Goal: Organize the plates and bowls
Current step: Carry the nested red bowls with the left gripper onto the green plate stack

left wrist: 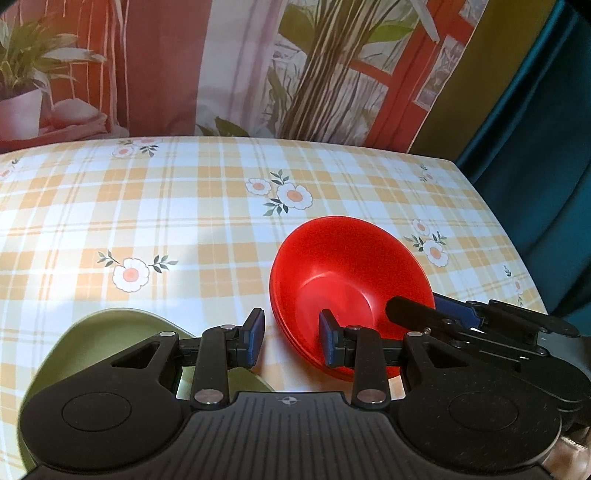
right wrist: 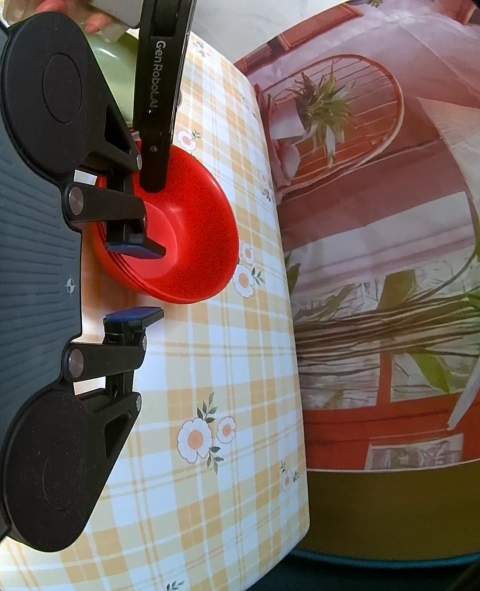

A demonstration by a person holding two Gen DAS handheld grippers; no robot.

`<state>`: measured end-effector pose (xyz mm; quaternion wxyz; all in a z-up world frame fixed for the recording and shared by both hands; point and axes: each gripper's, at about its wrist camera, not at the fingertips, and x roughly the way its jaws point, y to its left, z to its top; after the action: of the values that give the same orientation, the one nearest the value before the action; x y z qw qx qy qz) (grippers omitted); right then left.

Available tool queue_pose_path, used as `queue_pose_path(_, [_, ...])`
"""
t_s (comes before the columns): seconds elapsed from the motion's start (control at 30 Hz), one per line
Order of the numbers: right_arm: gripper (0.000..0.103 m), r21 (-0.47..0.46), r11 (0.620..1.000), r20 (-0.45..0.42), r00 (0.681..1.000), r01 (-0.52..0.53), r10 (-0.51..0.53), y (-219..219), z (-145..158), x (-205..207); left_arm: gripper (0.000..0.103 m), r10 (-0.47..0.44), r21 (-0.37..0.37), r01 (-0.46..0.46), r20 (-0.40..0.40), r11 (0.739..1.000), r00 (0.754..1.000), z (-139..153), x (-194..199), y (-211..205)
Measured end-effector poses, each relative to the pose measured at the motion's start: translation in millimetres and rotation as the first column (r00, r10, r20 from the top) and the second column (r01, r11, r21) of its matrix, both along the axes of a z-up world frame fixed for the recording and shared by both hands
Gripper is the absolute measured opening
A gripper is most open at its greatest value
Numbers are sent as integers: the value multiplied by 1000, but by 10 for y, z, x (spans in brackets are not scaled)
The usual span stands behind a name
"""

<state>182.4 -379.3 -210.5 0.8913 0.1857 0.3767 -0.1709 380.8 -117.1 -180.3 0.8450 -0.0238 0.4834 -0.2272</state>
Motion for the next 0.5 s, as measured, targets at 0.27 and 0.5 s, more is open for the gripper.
queue_pose_path(0.27, [27,9,1000,-2,1000,-5,5,-1,-35,22,34,-3,-23,3,-19,1000,1000,-64,21,-23])
queue_pose_path(0.5, [27,17,1000,0,1000,-5,5,-5,-54,29,33,-13,-37,12,-16,999,1000,-67,13,-39])
